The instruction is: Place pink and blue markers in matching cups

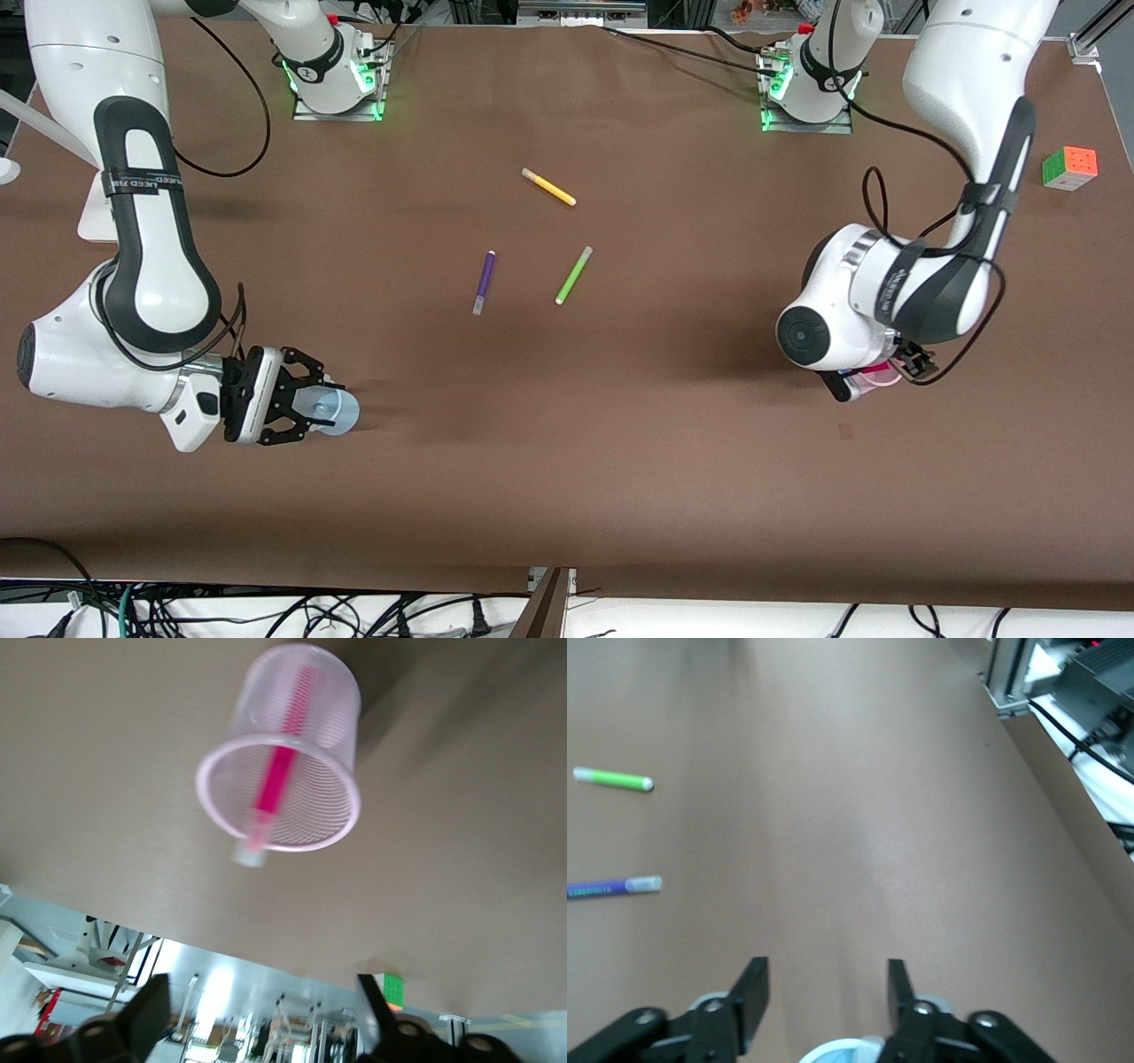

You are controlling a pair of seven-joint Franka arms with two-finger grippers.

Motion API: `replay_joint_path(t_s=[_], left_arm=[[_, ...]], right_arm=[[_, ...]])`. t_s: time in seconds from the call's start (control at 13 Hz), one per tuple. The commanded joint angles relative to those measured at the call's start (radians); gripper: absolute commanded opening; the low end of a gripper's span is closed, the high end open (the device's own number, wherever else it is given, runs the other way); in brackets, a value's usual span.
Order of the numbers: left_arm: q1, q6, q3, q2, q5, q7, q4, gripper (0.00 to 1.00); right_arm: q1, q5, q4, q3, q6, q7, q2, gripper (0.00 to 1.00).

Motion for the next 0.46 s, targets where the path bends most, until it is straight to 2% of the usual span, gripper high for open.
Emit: replay_joint_path(t_s=[0.0,0.23,0.38], left_arm=[[-0.001,-0.024,-0.006,-0.063,-0.09,0.002,0.078,1.0],[0.007,-0.024,-0.001,-0.114,-0.245,-0.001,0.165,1.0],[0.047,-0.023,0.002,-0.143,-0.422,-0.006,0.218,1.0]], right_arm=[[-0.004,-0.012,-0.004,0.006,-0.047,0.195,-0.038,1.0],[-0.007,-0.123,0.026,0.005,-0.133,0.497,-0.061,1.0],[-0.006,-0.211,0.043,0.003,-0.18,0.726,-0.088,1.0]])
